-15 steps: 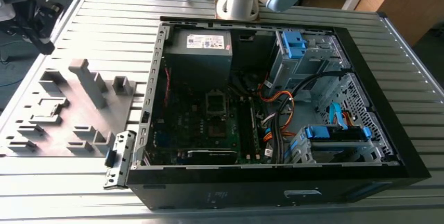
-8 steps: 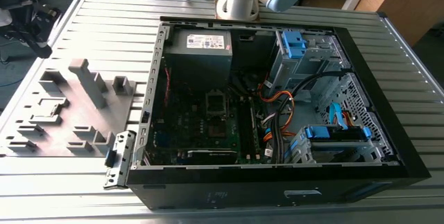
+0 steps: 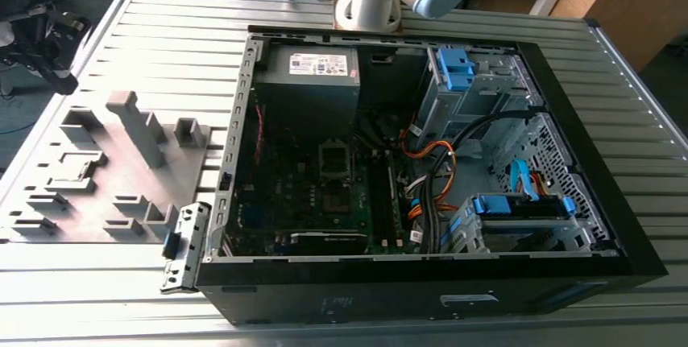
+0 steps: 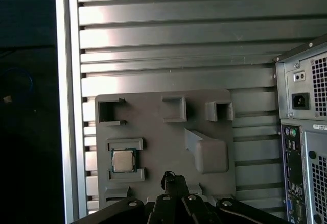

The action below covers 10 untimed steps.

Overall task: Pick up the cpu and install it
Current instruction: 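Reach for the cpu, then pick up the cpu and move it towards the insertion slot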

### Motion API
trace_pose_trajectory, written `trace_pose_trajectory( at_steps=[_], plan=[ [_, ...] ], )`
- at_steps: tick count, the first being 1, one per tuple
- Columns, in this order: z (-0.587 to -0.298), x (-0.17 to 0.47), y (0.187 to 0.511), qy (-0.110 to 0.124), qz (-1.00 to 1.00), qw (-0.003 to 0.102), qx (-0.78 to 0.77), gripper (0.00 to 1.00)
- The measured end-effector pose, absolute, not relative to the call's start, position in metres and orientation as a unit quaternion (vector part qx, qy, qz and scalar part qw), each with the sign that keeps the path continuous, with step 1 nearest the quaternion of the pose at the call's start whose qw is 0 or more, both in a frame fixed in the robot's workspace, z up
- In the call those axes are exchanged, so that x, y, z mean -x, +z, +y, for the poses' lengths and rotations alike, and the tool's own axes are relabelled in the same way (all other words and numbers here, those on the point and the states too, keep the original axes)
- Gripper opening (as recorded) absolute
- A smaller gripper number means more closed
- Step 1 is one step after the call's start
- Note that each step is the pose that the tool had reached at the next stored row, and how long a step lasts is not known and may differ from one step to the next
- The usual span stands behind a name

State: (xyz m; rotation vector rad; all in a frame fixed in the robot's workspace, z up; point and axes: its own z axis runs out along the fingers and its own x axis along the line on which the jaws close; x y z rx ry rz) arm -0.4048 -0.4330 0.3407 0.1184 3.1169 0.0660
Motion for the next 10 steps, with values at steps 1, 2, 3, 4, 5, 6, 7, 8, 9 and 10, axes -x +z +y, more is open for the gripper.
trace_pose_trajectory(
  at_steps=[1,2,3,4,5,6,7,8,9,10],
  plan=[
    [-0.4331,0.4048,0.3407,0.021,0.999,0.011,-0.038,0.11],
    [-0.4331,0.4054,0.3407,0.021,0.999,0.011,-0.038,0.11],
    [-0.4331,0.4059,0.3407,0.021,0.999,0.011,-0.038,0.11],
    [-0.4331,0.4059,0.3407,0.021,0.999,0.011,-0.038,0.11],
    [-0.4331,0.4059,0.3407,0.021,0.999,0.011,-0.038,0.11],
    [-0.4331,0.4059,0.3407,0.021,0.999,0.011,-0.038,0.11],
    [-0.4331,0.4059,0.3407,0.021,0.999,0.011,-0.038,0.11],
    [-0.4331,0.4060,0.3407,0.021,0.999,0.011,-0.038,0.11],
    [-0.4331,0.4062,0.3404,0.021,0.999,0.011,-0.038,0.11],
    [-0.4331,0.4064,0.3401,0.021,0.999,0.011,-0.038,0.11]
  ],
)
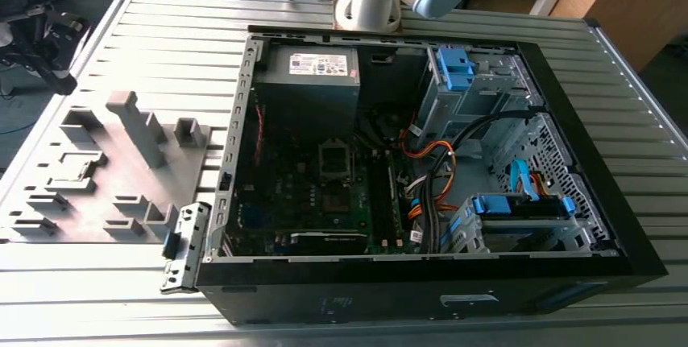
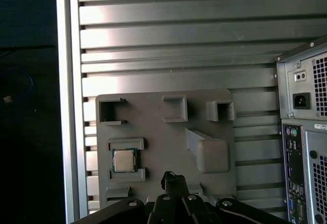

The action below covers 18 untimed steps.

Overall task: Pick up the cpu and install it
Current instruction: 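Pick up the cpu and move it towards the insertion slot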

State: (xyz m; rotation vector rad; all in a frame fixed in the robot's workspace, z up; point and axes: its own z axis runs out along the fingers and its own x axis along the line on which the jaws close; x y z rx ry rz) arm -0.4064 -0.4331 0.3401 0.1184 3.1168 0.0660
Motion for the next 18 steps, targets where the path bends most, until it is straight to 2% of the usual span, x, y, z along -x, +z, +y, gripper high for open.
trace_pose_trajectory(
  at_steps=[18],
  plan=[
    [-0.433,0.421,0.332,0.021,0.999,0.011,-0.038,0.11]
  ],
)
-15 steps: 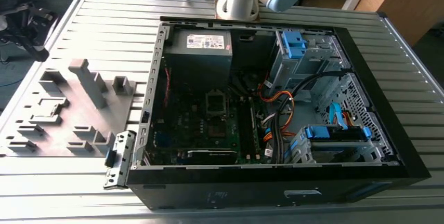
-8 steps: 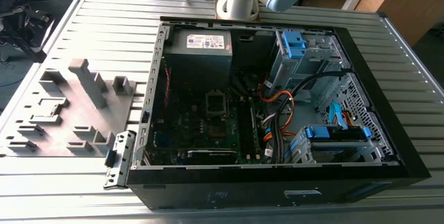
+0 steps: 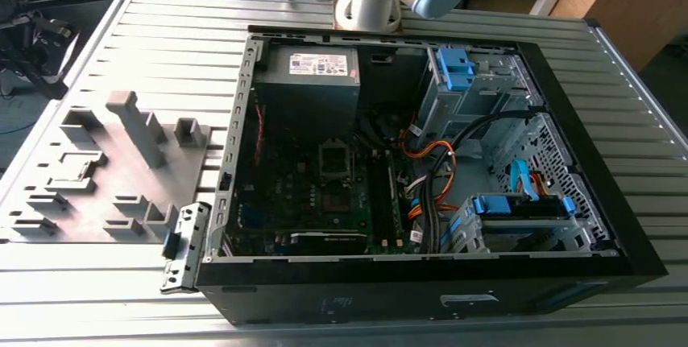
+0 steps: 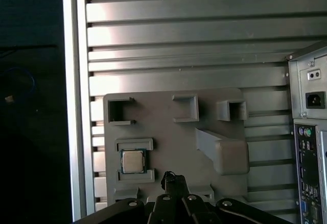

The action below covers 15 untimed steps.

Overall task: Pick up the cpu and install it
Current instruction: 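Pick up the cpu and move it towards the insertion slot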

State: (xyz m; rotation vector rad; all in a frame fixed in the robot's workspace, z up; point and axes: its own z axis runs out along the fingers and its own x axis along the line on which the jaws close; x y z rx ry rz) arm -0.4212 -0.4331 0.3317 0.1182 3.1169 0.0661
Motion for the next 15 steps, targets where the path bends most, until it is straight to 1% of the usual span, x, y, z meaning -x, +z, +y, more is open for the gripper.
trace_pose_trajectory(
  at_steps=[15],
  plan=[
    [-0.4331,0.4242,0.3272,0.021,0.999,0.011,-0.038,0.11]
  ],
)
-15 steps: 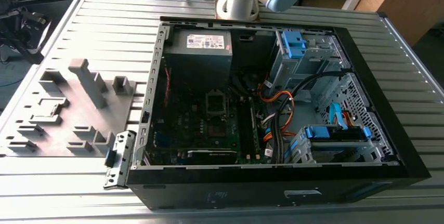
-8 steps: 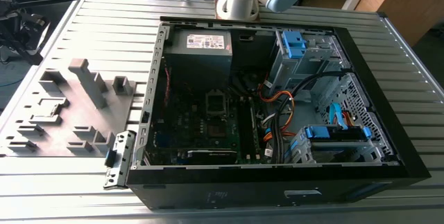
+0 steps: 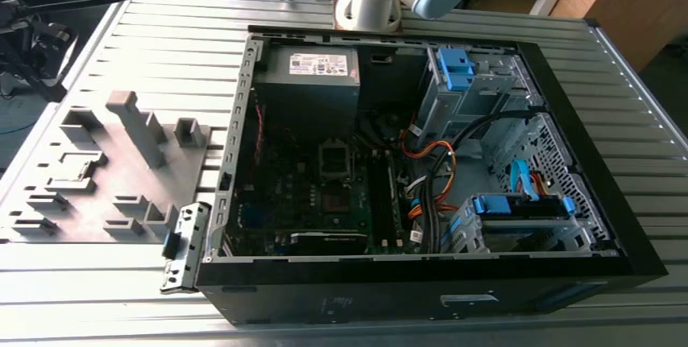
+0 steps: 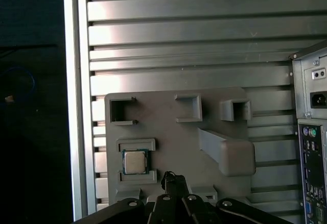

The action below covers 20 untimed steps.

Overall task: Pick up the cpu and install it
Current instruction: 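Pick up the cpu and move it towards the insertion slot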

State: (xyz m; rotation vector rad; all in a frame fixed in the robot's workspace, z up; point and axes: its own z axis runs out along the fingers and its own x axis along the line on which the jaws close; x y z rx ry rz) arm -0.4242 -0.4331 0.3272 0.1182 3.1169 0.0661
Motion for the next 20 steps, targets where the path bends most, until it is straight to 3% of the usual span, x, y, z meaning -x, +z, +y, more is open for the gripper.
trace_pose_trajectory(
  at_steps=[20],
  plan=[
    [-0.4331,0.4265,0.3175,0.021,0.999,0.011,-0.038,0.11]
  ],
)
